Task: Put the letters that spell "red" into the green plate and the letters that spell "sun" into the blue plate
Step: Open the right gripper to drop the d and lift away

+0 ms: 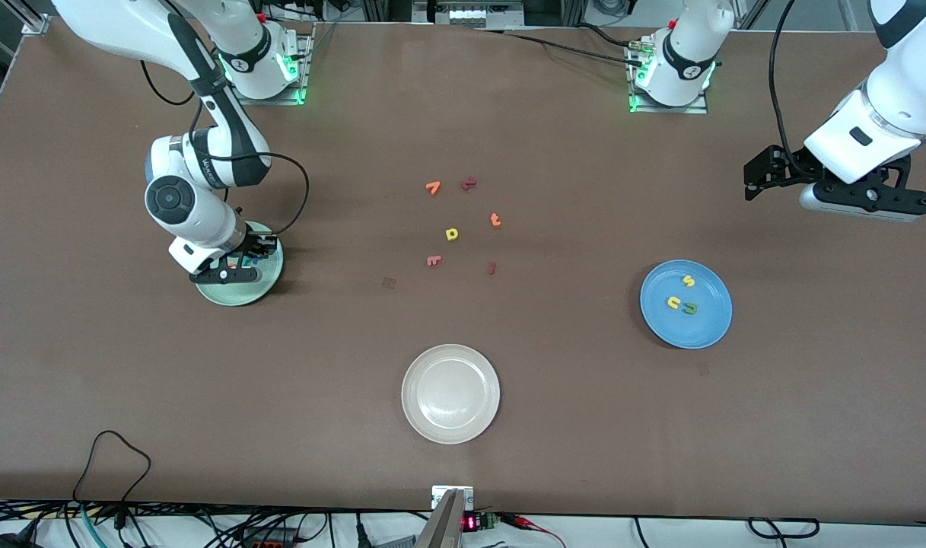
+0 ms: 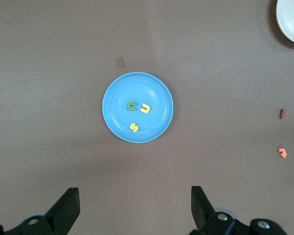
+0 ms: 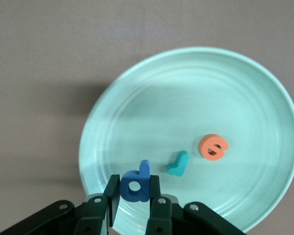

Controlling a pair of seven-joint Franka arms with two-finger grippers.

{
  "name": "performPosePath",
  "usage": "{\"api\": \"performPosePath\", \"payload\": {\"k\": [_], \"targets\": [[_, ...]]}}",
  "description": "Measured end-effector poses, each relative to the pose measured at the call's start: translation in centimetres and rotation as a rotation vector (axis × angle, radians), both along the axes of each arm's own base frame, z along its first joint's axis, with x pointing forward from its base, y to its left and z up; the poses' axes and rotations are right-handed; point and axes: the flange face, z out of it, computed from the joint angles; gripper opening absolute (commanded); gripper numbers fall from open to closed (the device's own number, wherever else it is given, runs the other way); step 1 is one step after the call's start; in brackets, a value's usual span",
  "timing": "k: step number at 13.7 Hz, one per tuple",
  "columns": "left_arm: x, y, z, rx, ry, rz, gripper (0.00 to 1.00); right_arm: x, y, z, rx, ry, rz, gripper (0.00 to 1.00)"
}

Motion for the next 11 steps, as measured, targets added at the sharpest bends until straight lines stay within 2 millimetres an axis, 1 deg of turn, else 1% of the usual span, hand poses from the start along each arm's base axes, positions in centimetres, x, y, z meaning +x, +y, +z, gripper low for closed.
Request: {"api": "performPosePath", "payload": {"k": [1,2,3,5,6,7,8,9,11], "targets": [[0.0,0.0,0.0,0.0,0.0,0.0,1.0,-0.3,-0.2,-0.4,0.002,-0.002,-0.002,0.42],[0.0,0.0,0.0,0.0,0.0,0.0,1.0,-0.5,-0.2,-0.5,0.003,-0.006,-0.002,0.94],[0.0,0.0,0.0,0.0,0.0,0.0,1.0,-0.4,-0.3,-0.5,0.005,-0.013,-0.002,1.0],[0.0,0.0,0.0,0.0,0.0,0.0,1.0,0.1,-0.2,0.0,0.011,-0.039,-0.002,1.0],[0.0,0.0,0.0,0.0,0.0,0.0,1.0,0.8,0.0,1.0,0.014,-0.061,-0.001,1.0],[0.0,0.0,0.0,0.0,0.0,0.0,1.0,1.7,0.2,2.6,0.016,-0.081,-0.001,1.0],[0.0,0.0,0.0,0.0,0.0,0.0,1.0,2.9,0.3,4.8,0.014,-0.093,-0.003,1.0],[0.0,0.0,0.0,0.0,0.0,0.0,1.0,4.3,0.5,7.5,0.009,-0.099,-0.006,1.0],[0.0,0.0,0.0,0.0,0.0,0.0,1.0,7.2,0.7,14.4,0.0,-0.117,-0.016,1.0]]}}
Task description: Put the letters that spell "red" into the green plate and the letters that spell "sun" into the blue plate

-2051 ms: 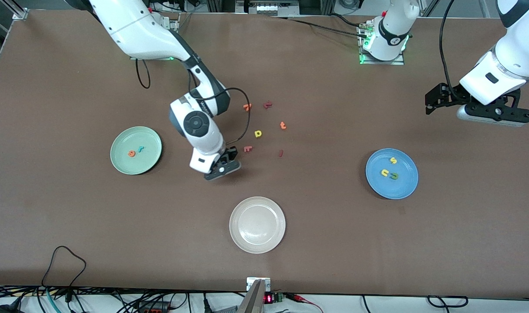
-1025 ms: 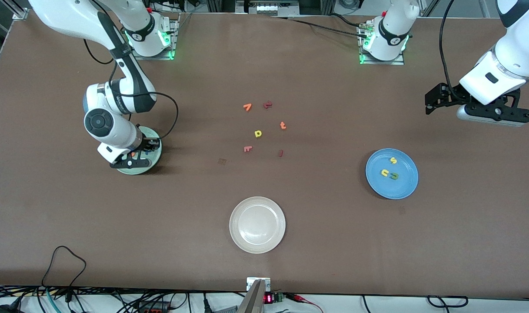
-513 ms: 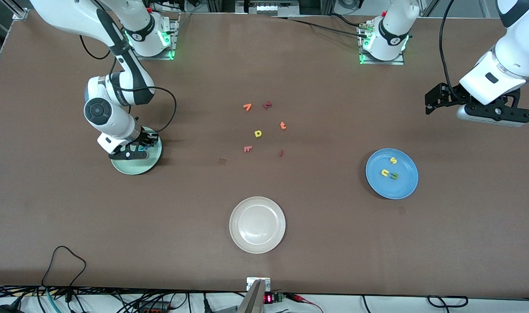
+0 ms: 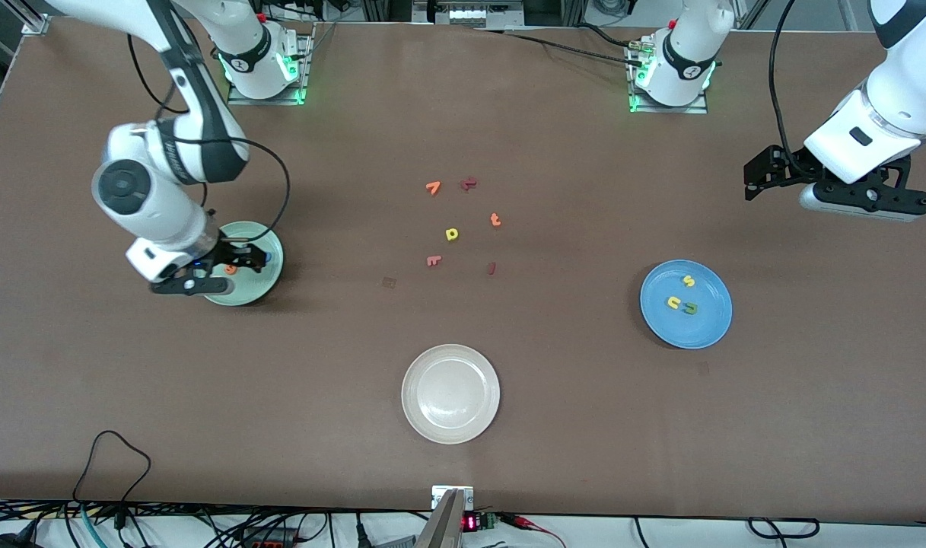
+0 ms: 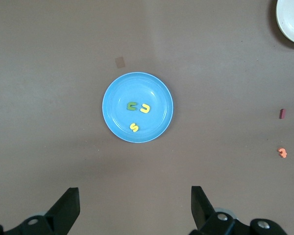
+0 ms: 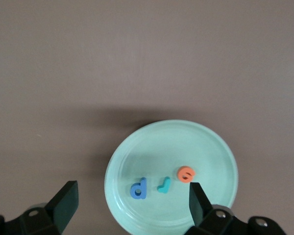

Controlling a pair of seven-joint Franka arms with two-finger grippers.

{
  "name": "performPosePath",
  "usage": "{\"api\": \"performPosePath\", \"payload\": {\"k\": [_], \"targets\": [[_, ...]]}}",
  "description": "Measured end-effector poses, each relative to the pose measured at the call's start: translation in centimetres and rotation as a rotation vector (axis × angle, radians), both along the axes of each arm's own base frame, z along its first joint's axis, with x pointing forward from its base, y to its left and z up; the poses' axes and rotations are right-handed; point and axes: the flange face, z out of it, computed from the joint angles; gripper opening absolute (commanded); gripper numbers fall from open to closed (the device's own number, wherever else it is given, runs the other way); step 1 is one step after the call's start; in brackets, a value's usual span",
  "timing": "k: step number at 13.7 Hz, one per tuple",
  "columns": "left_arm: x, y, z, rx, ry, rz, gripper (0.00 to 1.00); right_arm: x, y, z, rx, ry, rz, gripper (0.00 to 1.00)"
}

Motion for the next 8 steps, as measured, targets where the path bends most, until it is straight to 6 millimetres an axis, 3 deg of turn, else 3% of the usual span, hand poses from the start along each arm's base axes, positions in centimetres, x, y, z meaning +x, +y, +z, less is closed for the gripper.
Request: {"api": "performPosePath", "payload": {"k": [2,4,6,8], "targets": [[0.0,0.0,0.0,0.0,0.0,0.0,1.0,2.3,-0.2,7.2,-0.004,-0.033,-0.018,1.0],[0.0,0.0,0.0,0.0,0.002,0.0,1.0,3.5,-2.2,12.9,-0.009,-0.049,-0.064,1.0],[0.0,0.0,0.0,0.0,0.002,0.0,1.0,3.9,-6.3,17.4,0.025,-0.043,-0.158,1.0],[0.0,0.0,0.0,0.0,0.002,0.0,1.0,3.2,-12.3,20.6,0.052,-0.045,-0.197,1.0]]}}
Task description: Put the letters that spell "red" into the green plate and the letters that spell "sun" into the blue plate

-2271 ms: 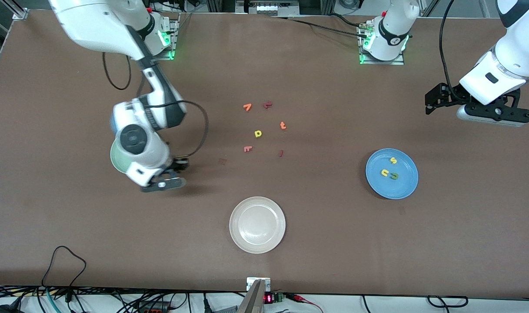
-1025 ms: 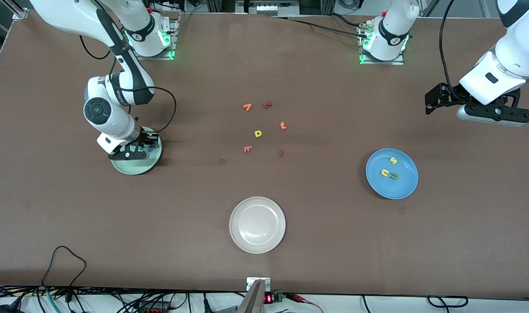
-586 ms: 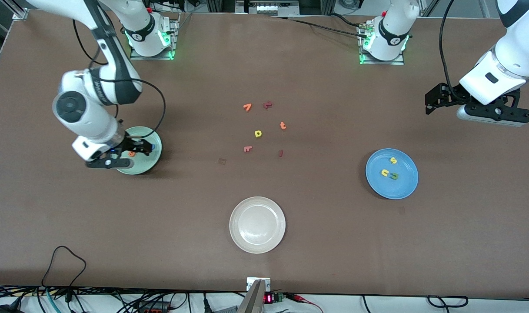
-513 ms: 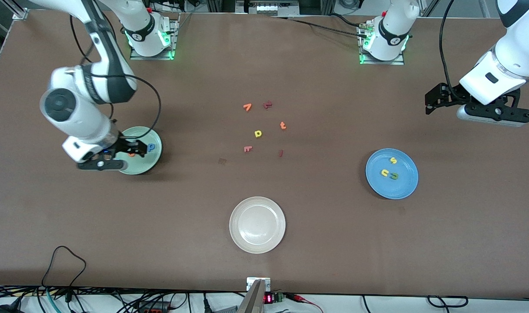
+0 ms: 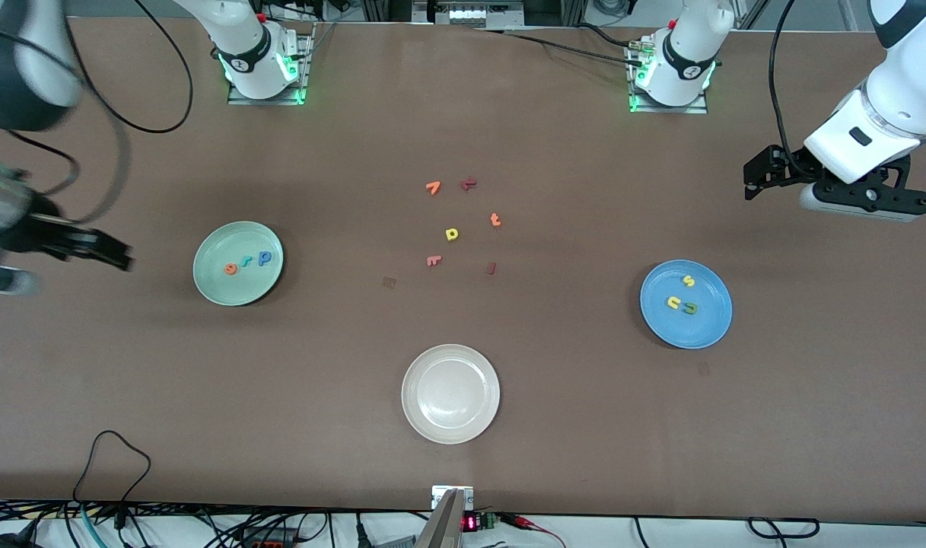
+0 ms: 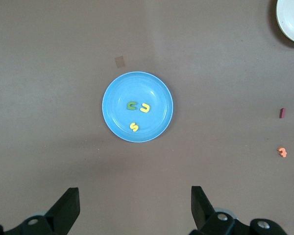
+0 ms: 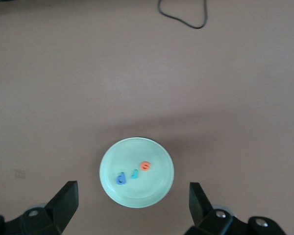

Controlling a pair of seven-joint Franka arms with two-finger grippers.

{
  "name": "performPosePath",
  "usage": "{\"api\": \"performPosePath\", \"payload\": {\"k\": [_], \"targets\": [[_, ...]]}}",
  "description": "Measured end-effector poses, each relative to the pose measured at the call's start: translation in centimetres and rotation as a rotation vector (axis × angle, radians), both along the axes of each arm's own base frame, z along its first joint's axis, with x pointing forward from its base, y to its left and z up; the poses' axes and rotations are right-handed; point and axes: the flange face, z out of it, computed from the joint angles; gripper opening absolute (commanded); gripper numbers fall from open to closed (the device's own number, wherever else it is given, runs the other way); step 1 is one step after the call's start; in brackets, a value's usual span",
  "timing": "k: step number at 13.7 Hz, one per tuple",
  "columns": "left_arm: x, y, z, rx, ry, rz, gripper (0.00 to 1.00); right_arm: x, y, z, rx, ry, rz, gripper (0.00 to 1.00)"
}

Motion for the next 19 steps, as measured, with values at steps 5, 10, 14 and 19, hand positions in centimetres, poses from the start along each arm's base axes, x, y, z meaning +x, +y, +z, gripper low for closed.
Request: {"api": "performPosePath", "payload": {"k": [5,10,14,19], "targets": [[0.0,0.0,0.0,0.0,0.0,0.0,1.0,-2.9,-5.7,3.4,0.032,0.016,0.029,1.0],[0.0,0.0,0.0,0.0,0.0,0.0,1.0,-3.1,-4.1,3.3,0.027,0.026,0.052,1.0],[0.0,0.0,0.0,0.0,0.001,0.0,1.0,-5.0,-4.5,2.0,0.031,0.02,0.044,1.0],[0.0,0.0,0.0,0.0,0.001,-0.001,1.0,-8.8,-3.1,3.2,-0.01,0.02,0.091,1.0]]}}
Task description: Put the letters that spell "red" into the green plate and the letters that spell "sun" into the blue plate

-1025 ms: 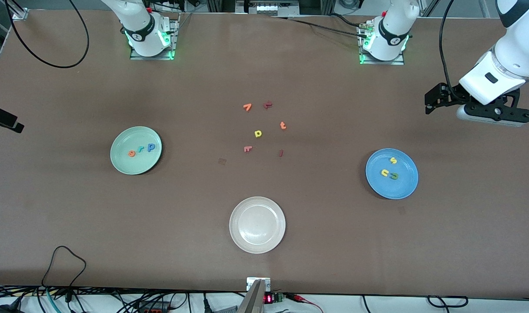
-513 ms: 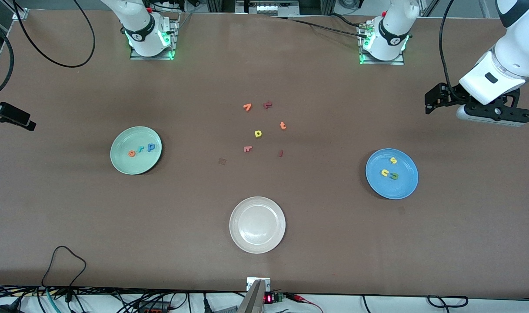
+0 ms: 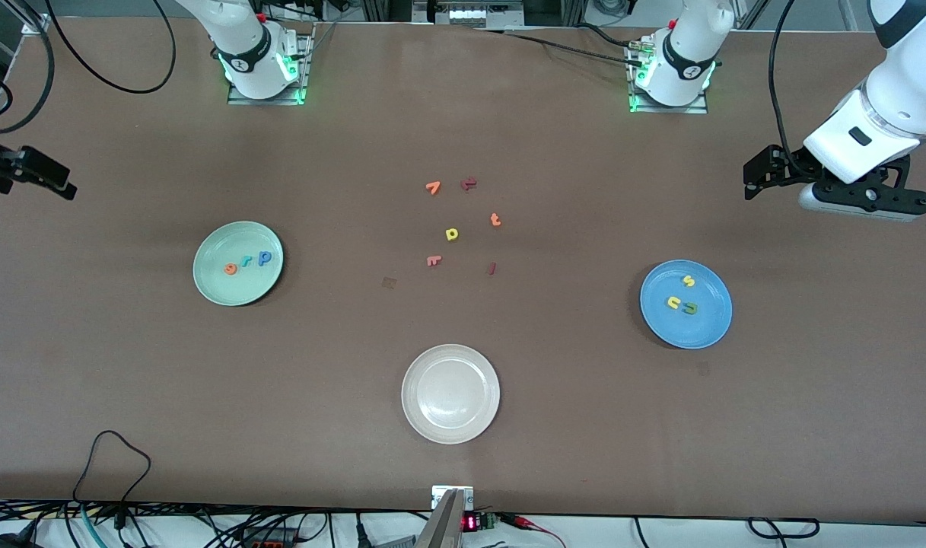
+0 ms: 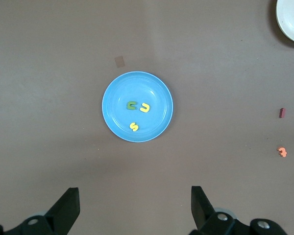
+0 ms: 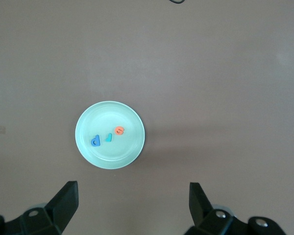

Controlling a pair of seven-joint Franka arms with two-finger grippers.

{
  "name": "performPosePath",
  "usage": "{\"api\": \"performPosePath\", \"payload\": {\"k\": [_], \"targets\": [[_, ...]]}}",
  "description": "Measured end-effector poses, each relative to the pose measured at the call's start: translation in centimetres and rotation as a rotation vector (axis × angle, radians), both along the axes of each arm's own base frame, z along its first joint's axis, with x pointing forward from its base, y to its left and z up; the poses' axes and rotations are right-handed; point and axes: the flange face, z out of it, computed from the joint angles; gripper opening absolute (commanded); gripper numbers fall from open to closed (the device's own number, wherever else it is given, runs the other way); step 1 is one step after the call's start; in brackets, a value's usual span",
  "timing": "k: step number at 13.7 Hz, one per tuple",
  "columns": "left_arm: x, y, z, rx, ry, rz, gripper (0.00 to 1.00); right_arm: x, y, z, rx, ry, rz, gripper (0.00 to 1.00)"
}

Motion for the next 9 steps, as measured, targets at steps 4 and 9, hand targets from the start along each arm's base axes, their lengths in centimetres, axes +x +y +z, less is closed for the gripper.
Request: {"api": "performPosePath", "payload": {"k": [4,9], "targets": [[0.0,0.0,0.0,0.0,0.0,0.0,1.0,-0.41,0.1,0.18,0.001,0.005,0.002,1.0],[0.0,0.0,0.0,0.0,0.0,0.0,1.0,-0.81,0.17,-0.11,0.005,0.041,0.002,1.0]]}}
